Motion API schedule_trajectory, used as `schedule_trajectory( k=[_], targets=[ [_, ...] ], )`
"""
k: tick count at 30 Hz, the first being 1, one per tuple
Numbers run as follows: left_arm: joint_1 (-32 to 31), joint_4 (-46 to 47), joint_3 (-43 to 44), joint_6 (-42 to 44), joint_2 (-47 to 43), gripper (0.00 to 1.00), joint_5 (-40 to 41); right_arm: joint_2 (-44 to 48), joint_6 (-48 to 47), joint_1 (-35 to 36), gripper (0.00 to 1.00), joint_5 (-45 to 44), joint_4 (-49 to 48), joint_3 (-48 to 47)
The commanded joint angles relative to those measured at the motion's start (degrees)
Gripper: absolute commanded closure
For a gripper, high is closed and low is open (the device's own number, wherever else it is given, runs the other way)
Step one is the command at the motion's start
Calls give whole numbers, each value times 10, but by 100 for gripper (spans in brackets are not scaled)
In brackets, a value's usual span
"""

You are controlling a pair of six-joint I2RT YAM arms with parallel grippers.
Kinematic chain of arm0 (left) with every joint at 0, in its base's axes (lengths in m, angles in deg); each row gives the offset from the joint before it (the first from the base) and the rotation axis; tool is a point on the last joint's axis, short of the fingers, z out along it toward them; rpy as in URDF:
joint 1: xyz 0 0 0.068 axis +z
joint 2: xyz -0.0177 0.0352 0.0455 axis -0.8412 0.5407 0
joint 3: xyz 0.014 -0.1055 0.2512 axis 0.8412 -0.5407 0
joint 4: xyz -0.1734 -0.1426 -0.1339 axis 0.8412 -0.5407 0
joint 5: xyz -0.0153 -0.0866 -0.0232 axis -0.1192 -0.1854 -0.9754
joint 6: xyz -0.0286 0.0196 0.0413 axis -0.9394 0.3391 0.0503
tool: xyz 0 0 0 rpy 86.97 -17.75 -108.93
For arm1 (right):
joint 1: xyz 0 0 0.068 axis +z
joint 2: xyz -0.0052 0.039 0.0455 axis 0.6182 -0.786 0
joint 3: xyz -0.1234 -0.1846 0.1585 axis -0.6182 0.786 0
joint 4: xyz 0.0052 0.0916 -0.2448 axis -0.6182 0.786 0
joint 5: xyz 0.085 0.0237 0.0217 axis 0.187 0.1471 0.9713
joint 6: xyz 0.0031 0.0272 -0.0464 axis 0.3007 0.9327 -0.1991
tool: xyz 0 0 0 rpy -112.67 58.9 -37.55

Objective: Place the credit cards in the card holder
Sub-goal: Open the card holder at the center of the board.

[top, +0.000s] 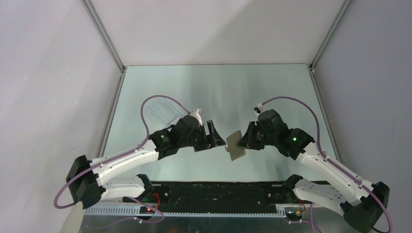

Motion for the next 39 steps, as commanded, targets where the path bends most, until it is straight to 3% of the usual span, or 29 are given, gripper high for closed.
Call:
schedule_trajectory(
  k=[1,8,12,16,25,30,39],
  targets=[
    [-13,25,32,9,33,18,-16,1,-2,0,100,12,-13,-16],
    [-37,25,56,5,91,28,-13,-2,-4,0,100,9,-9,-16],
    [-38,25,56,0,97,46,2,-3,-5,0,100,12,-11,-16],
    [-39,26,55,1,92,58,20,-1,-4,0,100,15,-12,-16],
    [-39,28,63,-2,111,65,27,-1,-2,0,100,24,-16,-16],
    [-39,29,72,-9,130,76,28,2,0,-1,100,28,-17,-16],
    [-39,29,73,-8,140,76,18,5,2,-6,100,32,-19,-16]
  ],
)
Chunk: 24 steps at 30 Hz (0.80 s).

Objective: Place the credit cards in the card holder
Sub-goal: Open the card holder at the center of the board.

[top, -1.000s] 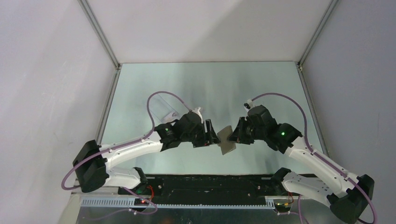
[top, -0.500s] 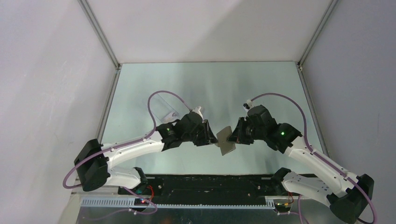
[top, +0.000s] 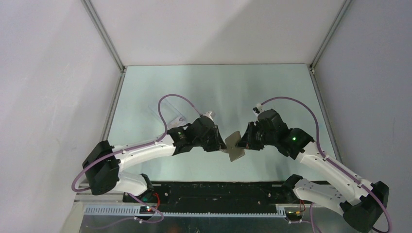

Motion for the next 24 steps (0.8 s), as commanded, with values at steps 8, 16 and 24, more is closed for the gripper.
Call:
schedule_trajectory(
  k=[8,16,24],
  targets=[
    [-1,10,12,-3,-16,99,1,8,1,-8,100,10,-18,-16],
    [7,0,0,11,-81,100,29,-2,-7,-17,85,18,-33,-16],
    [25,-149,47,109,-123,100,106,4,-31,-58,17,28,-37,-16]
  ],
)
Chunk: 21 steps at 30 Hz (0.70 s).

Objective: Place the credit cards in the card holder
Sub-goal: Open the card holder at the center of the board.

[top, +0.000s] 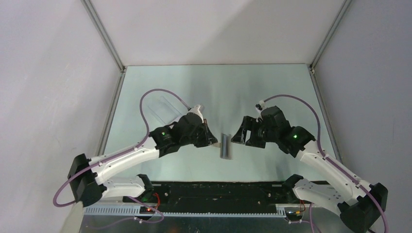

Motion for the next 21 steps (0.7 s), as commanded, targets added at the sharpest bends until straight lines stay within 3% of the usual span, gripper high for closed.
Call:
schedule_trajectory(
  k=[1,5,12,21],
  targets=[
    [8,-106,59,85,-14,100,64,13,-27,-28,12,11,-19,-16],
    [8,-153,105,168,-16,100,55,26,-79,-64,3,50,-26,-16],
    [8,-227,203,310,-20,100,-92,51,-209,-92,1,167,-57,-16],
    [3,-263,263,362,-18,100,-301,100,-380,-88,1,316,-111,-16]
  ],
)
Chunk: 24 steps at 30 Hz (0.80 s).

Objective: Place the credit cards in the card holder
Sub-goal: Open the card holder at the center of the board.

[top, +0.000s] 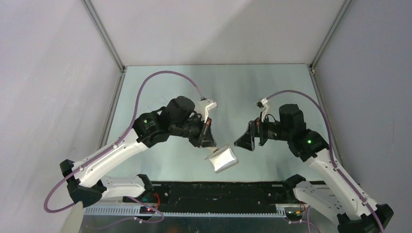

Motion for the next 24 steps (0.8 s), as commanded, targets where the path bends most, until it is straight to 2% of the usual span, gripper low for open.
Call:
schedule_trajectory(
  k=[1,4,8,13,19,21,24],
  targets=[
    [-5,-16,41,46,-13,100,-124,50,-128,1,1,123,-58,-15],
    [-9,-15,58,48,-16,100,-146,68,-143,4,1,216,-110,-4],
    [-10,-15,86,45,-19,100,-172,69,-129,27,1,266,-153,2],
    [-11,-15,104,40,-21,100,-190,65,-118,95,1,243,-191,5],
    [-12,-16,115,35,-23,100,-191,47,-112,141,1,213,-208,5],
    [-12,-15,116,33,-22,100,-187,35,-94,153,2,211,-231,8],
    [-13,-15,122,29,-23,100,-176,13,-76,171,11,201,-255,8]
  ],
)
